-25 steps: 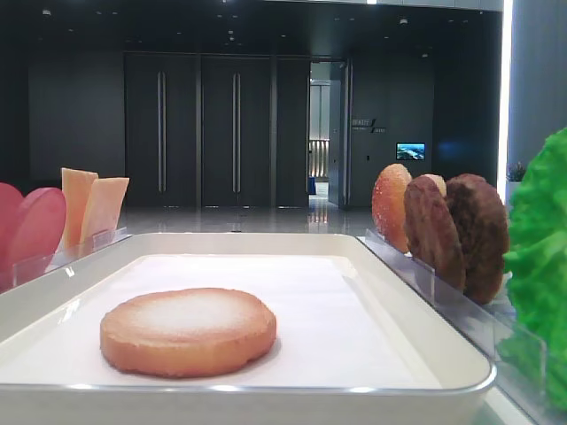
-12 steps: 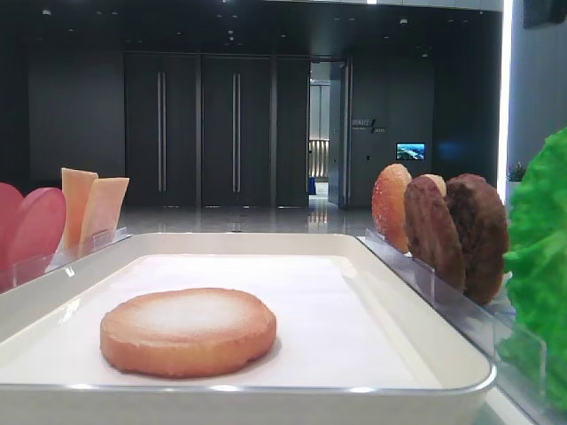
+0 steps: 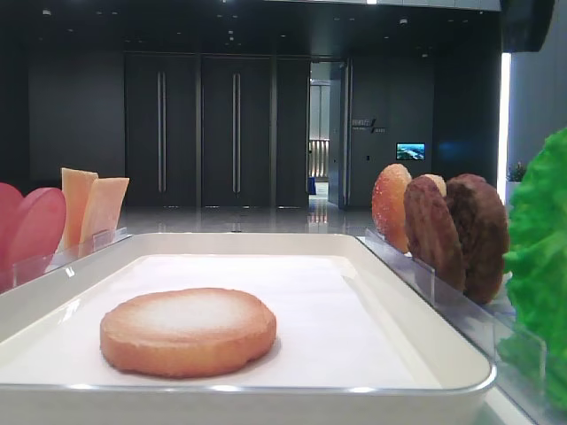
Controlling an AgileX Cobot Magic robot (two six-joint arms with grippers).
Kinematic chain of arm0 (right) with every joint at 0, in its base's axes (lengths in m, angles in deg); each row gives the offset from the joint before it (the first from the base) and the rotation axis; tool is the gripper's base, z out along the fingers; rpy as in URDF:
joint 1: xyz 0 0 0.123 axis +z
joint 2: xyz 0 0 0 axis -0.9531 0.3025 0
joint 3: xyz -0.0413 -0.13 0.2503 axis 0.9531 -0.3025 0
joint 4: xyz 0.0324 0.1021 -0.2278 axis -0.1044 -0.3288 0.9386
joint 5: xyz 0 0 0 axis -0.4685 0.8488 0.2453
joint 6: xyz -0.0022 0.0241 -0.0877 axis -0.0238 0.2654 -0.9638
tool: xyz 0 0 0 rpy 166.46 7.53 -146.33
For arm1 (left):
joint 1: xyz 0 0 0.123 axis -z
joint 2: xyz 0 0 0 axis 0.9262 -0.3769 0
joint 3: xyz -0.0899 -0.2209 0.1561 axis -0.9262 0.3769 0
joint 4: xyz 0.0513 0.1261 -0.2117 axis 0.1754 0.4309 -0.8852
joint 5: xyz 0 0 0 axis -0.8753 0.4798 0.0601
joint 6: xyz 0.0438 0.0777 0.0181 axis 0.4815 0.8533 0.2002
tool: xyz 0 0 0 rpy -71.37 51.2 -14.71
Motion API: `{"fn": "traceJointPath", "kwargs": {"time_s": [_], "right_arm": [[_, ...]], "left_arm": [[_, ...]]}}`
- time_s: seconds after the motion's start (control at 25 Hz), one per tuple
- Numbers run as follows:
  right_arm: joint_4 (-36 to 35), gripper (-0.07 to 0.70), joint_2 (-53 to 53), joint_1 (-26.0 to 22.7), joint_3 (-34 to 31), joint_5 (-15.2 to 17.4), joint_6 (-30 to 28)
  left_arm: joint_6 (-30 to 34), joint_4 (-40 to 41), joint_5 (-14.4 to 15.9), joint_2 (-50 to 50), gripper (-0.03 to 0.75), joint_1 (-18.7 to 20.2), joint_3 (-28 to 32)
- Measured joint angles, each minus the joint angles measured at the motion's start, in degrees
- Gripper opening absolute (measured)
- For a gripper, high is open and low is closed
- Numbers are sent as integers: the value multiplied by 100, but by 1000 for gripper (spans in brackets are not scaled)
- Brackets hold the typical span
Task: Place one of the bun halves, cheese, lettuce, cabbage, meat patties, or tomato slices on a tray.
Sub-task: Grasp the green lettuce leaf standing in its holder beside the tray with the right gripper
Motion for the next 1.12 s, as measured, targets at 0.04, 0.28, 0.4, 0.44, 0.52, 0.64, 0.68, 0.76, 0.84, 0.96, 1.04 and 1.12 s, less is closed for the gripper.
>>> {"fn": "traceJointPath", "kwargs": {"time_s": [0.04,0.28,0.4,0.44,0.52,0.64,0.68,0.76,0.84,0.96,1.04,1.12], "right_arm": [[11,417,0,0,0,-14,0],[21,417,0,0,-9,-34,0],[28,417,0,0,-158,-65,0],[28,417,0,0,-233,-83,0],[28,417,5,0,-317,-128,0],[22,417,87,0,-316,-251,0],[22,417,128,0,-316,-297,0],[11,417,228,0,-316,-329,0],[5,417,310,0,-338,-401,0],[-31,417,394,0,-370,-471,-32],[-31,417,442,0,-389,-512,-59],[-37,417,504,0,-416,-512,-70]], "left_arm": [[0,0,0,0,471,0,0],[0,0,0,0,471,0,0],[0,0,0,0,471,0,0],[0,0,0,0,471,0,0],[0,0,0,0,471,0,0],[0,0,0,0,471,0,0],[0,0,0,0,471,0,0],[0,0,0,0,471,0,0],[0,0,0,0,471,0,0],[0,0,0,0,471,0,0],[0,-5,0,0,471,0,0],[0,-5,0,0,471,0,0]]}}
